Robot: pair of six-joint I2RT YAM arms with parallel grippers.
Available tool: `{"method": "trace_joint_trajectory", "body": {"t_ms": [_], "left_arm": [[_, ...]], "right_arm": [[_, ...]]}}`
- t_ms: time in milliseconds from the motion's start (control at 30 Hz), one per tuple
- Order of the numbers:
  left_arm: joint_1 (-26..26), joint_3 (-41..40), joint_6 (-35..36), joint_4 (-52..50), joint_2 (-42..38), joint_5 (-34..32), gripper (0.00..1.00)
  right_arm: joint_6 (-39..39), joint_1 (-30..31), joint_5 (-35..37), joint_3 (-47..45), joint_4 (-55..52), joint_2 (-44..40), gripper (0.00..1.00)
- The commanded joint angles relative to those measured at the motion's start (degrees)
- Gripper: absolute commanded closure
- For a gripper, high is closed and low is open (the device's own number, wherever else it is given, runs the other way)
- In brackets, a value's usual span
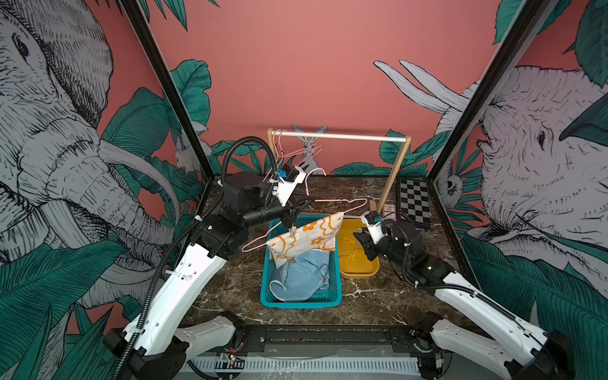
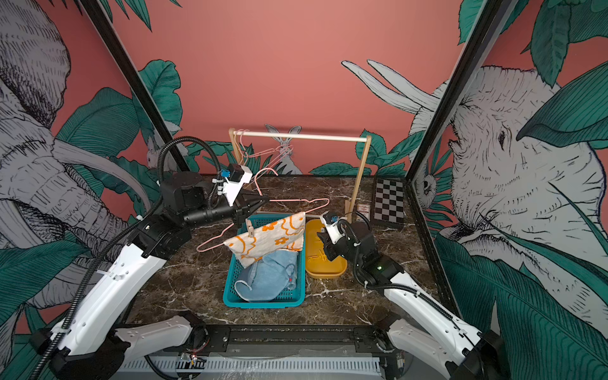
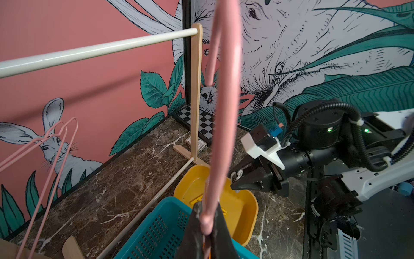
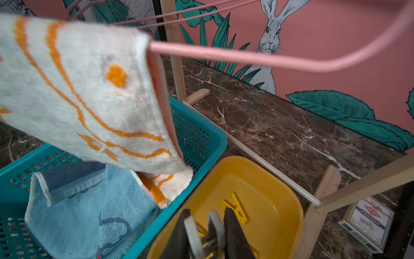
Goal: Remove the clothespins securing towels to the hanger
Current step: Place the clothespin in the storage box.
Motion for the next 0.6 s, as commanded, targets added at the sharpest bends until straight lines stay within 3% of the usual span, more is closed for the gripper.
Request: {"method": "trace_joint_trajectory", "body": {"t_ms": [0, 567], "left_arm": [[-0.02, -0.59, -0.94, 2.31, -1.8, 0.14, 1.0], [-0.01, -1.64, -2.21, 4.25, -1.45, 0.79, 1.0]], "right_arm": [[4.06, -0.5, 1.86, -2.4, 4.28, 2.07, 0.82], [9.18, -1.03, 5.05, -7.51, 11.14, 13.61, 0.8]]}}
